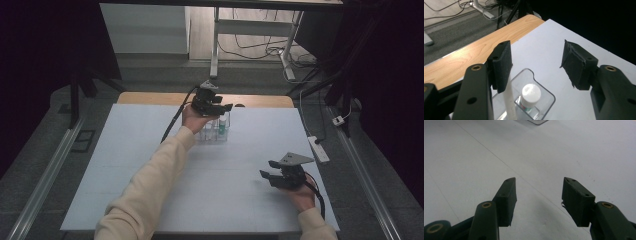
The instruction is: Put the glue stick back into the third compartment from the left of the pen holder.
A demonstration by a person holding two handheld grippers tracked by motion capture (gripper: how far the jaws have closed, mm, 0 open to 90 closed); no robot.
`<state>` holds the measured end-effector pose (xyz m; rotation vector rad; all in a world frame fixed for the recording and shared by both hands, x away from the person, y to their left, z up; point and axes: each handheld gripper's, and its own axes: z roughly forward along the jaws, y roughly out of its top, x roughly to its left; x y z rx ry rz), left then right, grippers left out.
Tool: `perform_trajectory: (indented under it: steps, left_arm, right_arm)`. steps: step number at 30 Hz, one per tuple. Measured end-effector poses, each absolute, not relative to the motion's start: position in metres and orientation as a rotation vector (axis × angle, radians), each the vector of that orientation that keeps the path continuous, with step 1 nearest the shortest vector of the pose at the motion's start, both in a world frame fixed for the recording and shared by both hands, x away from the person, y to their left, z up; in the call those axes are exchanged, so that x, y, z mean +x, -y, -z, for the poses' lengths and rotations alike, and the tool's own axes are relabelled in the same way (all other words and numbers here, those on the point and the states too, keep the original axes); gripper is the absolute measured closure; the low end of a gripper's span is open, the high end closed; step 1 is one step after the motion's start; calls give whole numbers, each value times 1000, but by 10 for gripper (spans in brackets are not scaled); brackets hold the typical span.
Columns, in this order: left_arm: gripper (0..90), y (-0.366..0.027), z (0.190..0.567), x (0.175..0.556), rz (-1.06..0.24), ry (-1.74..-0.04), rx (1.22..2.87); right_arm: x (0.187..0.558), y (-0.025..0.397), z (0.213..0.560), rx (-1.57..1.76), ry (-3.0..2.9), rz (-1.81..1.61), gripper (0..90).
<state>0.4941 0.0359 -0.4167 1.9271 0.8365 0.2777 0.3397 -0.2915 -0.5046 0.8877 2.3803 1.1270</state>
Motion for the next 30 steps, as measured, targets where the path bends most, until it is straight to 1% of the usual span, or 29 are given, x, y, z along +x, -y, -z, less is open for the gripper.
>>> perform_trajectory:
  steps: [4, 10, 16, 22, 30]
  left_arm:
    - [416, -44, 417, 488, -279, -819, 1922]
    - [420, -53, 419, 474, -288, -773, 1974]
    - [427, -68, 422, 459, -294, -746, 1984]
    - [440, -91, 423, 436, -295, -741, 1971]
    - [453, -122, 433, 412, -317, -756, 1980]
  right_arm:
    - [339, 291, 504, 889, -2381, -1131, 448]
    - [340, 292, 504, 889, -2376, -1123, 447]
    - [340, 292, 504, 886, -2380, -1119, 447]
    - [341, 294, 504, 890, -2372, -1127, 447]
    - [341, 294, 503, 896, -2369, -1127, 446]
